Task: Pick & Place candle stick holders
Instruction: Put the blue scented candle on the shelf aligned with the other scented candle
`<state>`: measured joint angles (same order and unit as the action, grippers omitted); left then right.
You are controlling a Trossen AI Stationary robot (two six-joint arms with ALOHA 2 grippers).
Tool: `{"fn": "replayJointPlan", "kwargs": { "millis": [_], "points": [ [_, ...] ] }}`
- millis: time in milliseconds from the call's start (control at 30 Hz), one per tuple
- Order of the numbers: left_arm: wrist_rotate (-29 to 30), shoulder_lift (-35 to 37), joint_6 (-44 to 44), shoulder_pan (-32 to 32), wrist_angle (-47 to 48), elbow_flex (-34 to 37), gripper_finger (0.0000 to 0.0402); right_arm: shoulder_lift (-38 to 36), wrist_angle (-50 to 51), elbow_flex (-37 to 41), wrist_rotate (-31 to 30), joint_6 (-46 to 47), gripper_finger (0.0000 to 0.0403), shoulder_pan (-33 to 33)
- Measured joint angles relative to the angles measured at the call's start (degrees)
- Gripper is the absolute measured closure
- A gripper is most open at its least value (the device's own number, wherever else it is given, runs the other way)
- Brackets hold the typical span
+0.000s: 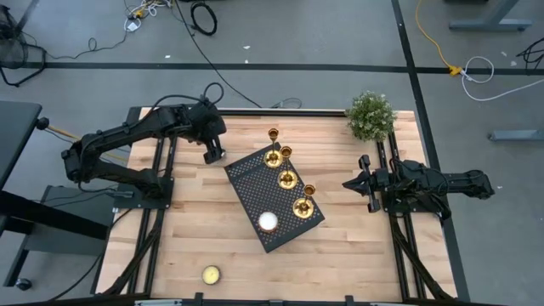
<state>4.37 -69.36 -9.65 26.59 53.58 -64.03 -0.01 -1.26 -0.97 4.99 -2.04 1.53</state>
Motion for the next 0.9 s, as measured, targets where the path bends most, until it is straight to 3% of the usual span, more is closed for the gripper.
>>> {"fn": "replayJointPlan", "kwargs": {
  "millis": [900],
  "points": [
    [0.51,-2.47,-0.09,2.93,-0.07,-0.02,0.0003,0.00,0.00,0.00,0.00,0.02,0.0385,0.01]
  ]
}}
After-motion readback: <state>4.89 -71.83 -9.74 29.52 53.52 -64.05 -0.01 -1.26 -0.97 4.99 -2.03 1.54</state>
